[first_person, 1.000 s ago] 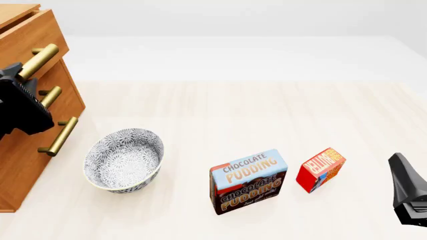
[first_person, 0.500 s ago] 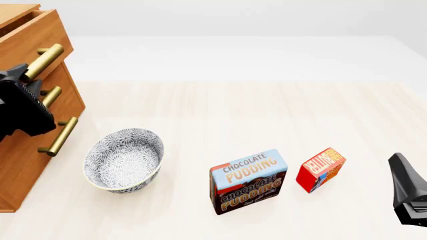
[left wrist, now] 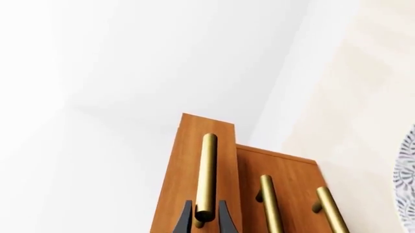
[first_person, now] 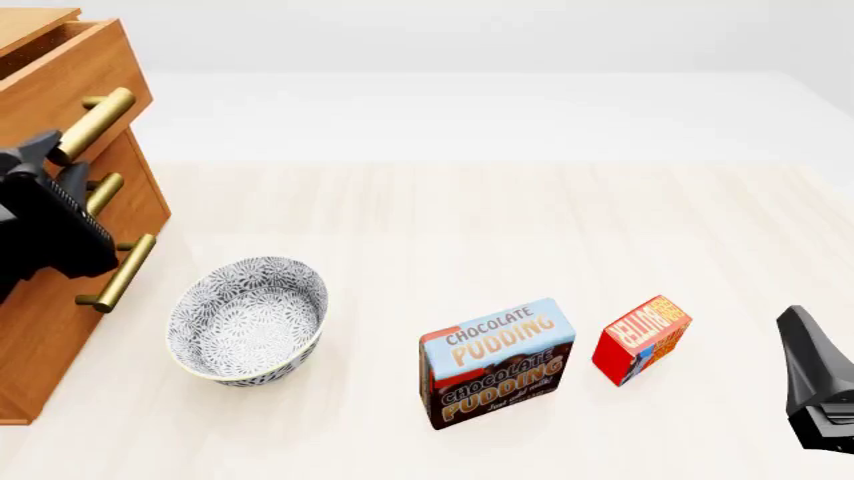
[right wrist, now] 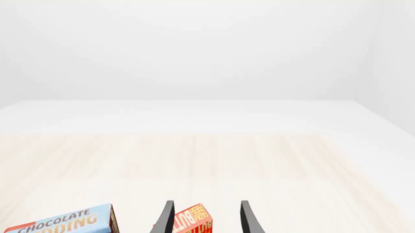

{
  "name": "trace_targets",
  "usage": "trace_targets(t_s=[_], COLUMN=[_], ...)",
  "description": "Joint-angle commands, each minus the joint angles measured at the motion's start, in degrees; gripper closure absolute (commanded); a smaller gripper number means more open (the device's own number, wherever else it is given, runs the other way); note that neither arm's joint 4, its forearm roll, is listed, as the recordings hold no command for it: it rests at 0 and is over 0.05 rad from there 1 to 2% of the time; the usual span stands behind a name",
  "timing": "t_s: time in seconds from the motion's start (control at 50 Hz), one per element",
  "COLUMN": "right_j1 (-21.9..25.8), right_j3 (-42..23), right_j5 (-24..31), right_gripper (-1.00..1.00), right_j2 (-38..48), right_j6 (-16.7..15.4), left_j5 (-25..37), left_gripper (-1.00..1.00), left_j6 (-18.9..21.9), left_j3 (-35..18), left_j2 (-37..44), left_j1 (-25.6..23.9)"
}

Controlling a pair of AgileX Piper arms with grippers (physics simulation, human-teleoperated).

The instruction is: Put the butter at the back in the top drawer of the cabinet and close it.

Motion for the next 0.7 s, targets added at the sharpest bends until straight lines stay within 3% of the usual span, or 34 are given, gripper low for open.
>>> trace_targets(t_s=[0.02,0.52,0.54,0.7], right_j1=[0.0,0.0,0.0,0.0], right_j3=[0.0,0.0,0.0,0.0], right_j5=[0.0,0.0,0.0,0.0], right_gripper=[-1.00,-1.00,-1.00,-1.00], right_j2=[0.0,0.0,0.0,0.0], right_j6=[0.0,0.0,0.0,0.0], left_j5=[-0.7,-0.7,-0.8,0.4], left_gripper=[1.00,1.00,-1.00,-1.00], left_j6=[0.1,0.1,0.2,-0.3], left_j3=[2.4,2.9,2.9,2.8], left_j2=[2.0,1.8,1.7,0.4], left_j1=[-0.4,-0.9,-1.0,-0.9])
